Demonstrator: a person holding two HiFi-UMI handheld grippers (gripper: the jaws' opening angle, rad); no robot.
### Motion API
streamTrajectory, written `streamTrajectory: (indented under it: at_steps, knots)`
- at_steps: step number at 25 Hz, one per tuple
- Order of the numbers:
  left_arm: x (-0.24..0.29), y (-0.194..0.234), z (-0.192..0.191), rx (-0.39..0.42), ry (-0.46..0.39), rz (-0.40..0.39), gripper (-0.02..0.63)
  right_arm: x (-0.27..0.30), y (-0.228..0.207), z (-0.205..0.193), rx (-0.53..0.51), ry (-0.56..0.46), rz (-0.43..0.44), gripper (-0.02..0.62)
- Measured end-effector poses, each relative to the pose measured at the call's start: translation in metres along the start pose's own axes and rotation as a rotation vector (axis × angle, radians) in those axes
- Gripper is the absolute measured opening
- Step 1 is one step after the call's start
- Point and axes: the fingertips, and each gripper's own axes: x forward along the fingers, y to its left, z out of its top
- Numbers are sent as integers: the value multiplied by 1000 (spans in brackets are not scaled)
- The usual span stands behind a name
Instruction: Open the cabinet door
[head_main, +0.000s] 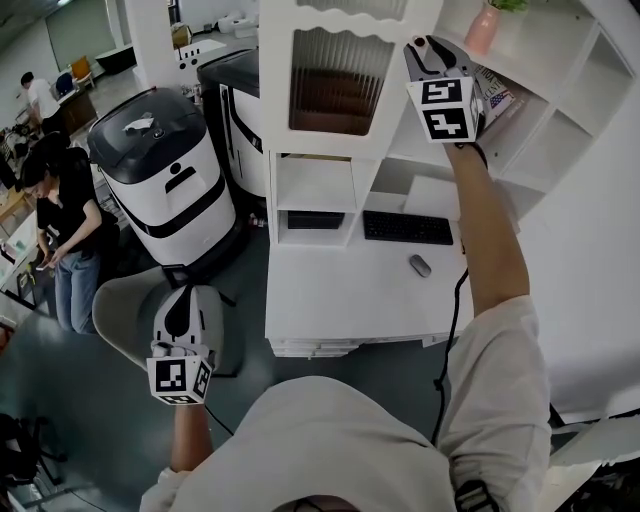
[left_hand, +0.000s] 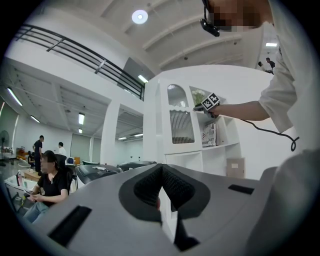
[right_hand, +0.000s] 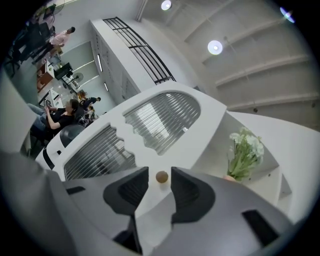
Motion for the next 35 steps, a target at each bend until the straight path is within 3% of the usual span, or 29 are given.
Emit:
streamTrajectory:
  at_steps: [14, 35]
  knots:
    - [2, -2, -4, -11, 11, 12, -3, 22, -2, -6, -82, 46, 10, 92]
    - [6, -12, -7, -26, 4, -25, -3, 2, 2, 3, -213, -1, 32, 80]
